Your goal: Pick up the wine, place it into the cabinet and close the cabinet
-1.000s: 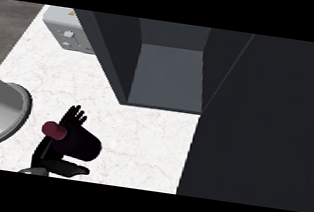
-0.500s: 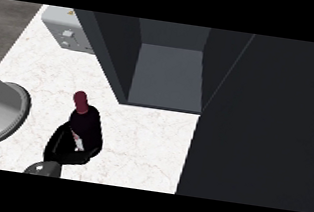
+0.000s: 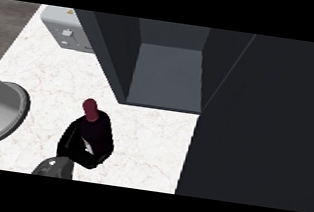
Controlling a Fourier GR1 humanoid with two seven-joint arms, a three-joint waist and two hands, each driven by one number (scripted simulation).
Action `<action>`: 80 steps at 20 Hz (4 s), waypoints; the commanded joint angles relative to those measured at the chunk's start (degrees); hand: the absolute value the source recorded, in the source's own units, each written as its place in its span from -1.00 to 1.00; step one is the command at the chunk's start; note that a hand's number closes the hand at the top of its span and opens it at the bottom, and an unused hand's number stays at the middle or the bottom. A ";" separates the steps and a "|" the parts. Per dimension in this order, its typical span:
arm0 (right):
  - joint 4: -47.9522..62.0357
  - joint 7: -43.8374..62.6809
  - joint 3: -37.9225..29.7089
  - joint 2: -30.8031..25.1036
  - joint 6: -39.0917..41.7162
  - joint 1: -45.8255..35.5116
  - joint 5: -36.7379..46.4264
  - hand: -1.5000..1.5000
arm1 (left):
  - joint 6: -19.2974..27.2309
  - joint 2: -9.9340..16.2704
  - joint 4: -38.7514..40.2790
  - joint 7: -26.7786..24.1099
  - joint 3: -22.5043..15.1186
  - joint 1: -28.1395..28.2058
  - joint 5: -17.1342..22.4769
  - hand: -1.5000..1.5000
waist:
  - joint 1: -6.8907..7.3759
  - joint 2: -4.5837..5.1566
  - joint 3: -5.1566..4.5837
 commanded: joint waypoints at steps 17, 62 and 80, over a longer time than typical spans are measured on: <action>-4.77 0.54 3.81 1.97 -0.25 2.28 1.76 -1.00 | 6.65 -2.13 -20.22 7.41 1.89 6.86 9.38 1.00 | 0.35 -0.12 -0.03; -0.25 0.80 -2.91 -0.17 2.66 -0.15 -5.06 -1.00 | 43.40 -2.47 -12.33 -1.34 -40.38 -13.67 49.29 1.00 | -0.80 0.19 -0.08; 3.05 -2.74 -3.87 -0.15 3.43 -0.92 -5.73 -1.00 | 41.08 -2.47 3.48 1.27 -33.41 -32.28 56.50 1.00 | -1.48 0.42 -0.08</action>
